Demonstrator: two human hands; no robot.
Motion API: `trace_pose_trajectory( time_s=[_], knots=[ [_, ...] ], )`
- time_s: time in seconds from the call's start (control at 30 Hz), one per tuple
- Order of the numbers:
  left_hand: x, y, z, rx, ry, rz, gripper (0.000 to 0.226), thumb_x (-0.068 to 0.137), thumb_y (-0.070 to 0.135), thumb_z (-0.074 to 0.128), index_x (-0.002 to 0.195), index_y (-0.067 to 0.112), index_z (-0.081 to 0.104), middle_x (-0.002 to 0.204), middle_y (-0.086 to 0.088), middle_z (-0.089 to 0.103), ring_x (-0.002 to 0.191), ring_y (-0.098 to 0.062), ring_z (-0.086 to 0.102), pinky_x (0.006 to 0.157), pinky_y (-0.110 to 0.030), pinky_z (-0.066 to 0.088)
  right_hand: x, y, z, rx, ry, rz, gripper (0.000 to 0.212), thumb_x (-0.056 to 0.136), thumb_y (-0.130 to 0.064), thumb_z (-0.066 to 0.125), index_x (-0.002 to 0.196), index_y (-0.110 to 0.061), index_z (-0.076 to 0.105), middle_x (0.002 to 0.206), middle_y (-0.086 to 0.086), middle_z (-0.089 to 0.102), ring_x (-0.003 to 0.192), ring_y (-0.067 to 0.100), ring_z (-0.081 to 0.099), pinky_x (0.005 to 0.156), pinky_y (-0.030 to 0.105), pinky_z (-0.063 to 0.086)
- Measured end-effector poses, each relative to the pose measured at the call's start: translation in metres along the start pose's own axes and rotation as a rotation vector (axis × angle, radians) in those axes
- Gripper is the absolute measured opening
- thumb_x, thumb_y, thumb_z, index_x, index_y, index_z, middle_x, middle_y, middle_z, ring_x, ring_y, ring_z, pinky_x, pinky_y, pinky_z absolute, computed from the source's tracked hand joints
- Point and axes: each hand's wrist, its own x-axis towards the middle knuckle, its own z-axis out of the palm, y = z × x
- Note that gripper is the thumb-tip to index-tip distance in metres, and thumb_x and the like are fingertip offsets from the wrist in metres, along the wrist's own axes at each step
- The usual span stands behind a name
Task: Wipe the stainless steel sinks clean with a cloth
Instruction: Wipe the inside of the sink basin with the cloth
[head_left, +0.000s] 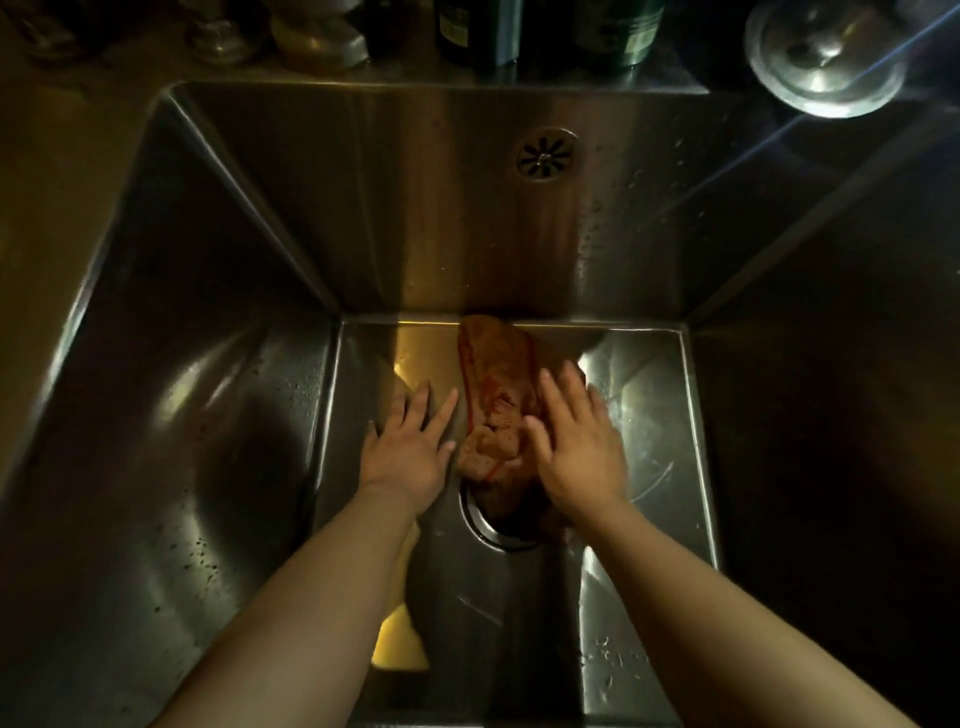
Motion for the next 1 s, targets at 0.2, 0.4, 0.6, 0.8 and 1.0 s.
trace_pose_trajectory(
  time_s=[0.2,0.4,0.6,0.8,1.0],
  knots=[
    [0.006,0.044,0.005,-0.051,0.216,0.277,0.057,0.096,0.052,0.022,0.142,0.050,-0.011,0.158,0.009,-0.008,0.145,-0.020,-0.007,0.114,-0.048,0.008,-0.006,0.045,-0.027,-0.128,-0.086,0.221,0.052,0.099,-0.035,0.031,0.147,-0.021,0.018,0.157,0.005,0.012,0.143,0.030,0.010,0.111,0.048,0.024],
    [0.017,0.088,0.016,0.068,0.029,0.328,0.074,0.087,0.065,0.039,0.144,0.049,-0.006,0.157,0.009,-0.015,0.143,-0.023,-0.017,0.108,-0.065,-0.003,-0.014,0.062,-0.025,-0.201,-0.238,0.237,0.062,0.098,-0.030,0.036,0.150,-0.023,0.003,0.158,0.005,-0.010,0.144,0.029,-0.008,0.116,0.049,0.013],
    [0.023,0.087,0.011,0.085,0.028,0.326,0.068,0.091,0.051,0.048,0.144,0.047,0.007,0.156,0.006,0.007,0.141,-0.032,0.001,0.103,-0.059,0.028,-0.018,0.070,-0.020,-0.232,-0.216,0.220,0.056,0.101,-0.039,0.023,0.150,-0.026,0.000,0.158,0.001,-0.013,0.144,0.026,-0.011,0.116,0.048,0.011],
    [0.019,0.081,-0.003,0.071,0.029,0.376,0.059,0.094,0.020,0.048,0.143,0.041,0.023,0.154,0.001,0.016,0.136,-0.033,0.012,0.105,-0.053,0.033,-0.017,0.066,-0.020,-0.238,-0.236,0.257,0.061,0.099,-0.047,0.025,0.149,-0.029,-0.004,0.157,0.000,-0.016,0.144,0.026,-0.013,0.117,0.048,0.009],
    [0.015,0.060,-0.018,0.047,0.020,0.284,0.060,0.091,0.017,0.051,0.143,0.035,0.028,0.151,-0.005,0.020,0.136,-0.033,0.013,0.111,-0.041,0.025,-0.013,0.053,-0.015,-0.184,-0.196,0.332,0.064,0.097,-0.049,0.031,0.149,-0.030,-0.001,0.158,-0.002,-0.014,0.144,0.028,-0.010,0.115,0.052,0.013]
  ],
)
